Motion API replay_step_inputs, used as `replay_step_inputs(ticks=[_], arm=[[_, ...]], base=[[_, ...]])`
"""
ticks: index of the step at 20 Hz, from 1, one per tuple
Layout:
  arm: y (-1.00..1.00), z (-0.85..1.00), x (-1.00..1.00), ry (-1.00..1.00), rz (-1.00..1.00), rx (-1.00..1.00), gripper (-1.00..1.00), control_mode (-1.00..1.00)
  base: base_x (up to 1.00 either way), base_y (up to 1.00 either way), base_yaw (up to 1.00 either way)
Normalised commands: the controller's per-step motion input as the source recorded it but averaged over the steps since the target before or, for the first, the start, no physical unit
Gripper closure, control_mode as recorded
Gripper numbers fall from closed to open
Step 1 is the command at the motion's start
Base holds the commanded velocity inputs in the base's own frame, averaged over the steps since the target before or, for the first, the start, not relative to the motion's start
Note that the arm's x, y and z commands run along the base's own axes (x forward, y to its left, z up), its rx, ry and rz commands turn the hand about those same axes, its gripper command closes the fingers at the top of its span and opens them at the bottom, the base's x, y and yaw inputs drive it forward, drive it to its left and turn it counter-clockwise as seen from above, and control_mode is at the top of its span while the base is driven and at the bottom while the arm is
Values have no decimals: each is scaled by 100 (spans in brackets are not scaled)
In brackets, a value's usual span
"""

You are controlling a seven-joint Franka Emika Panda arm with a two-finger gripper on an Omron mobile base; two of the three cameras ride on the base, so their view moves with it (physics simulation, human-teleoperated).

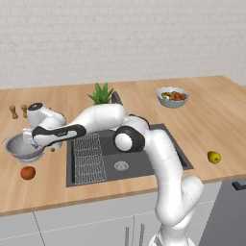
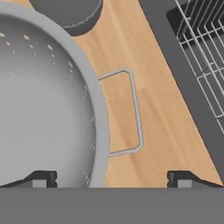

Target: Put the colander in the sink, put the pear, orange in the colander, and turn on the sink faucet and pour water over the colander.

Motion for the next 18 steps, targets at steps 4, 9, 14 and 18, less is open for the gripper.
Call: replay_step_inputs(ticks=[4, 9, 14, 18], arm=[[21, -6, 30, -2, -2, 0, -100, -100], [18, 0, 27, 0, -1, 0, -100, -100], [15, -14, 12, 0, 0, 0, -100, -100], [4, -38, 0, 0, 0, 0, 100, -100]], base=[[0, 0, 0], [0, 0, 0], [0, 0, 0], [0, 0, 0]])
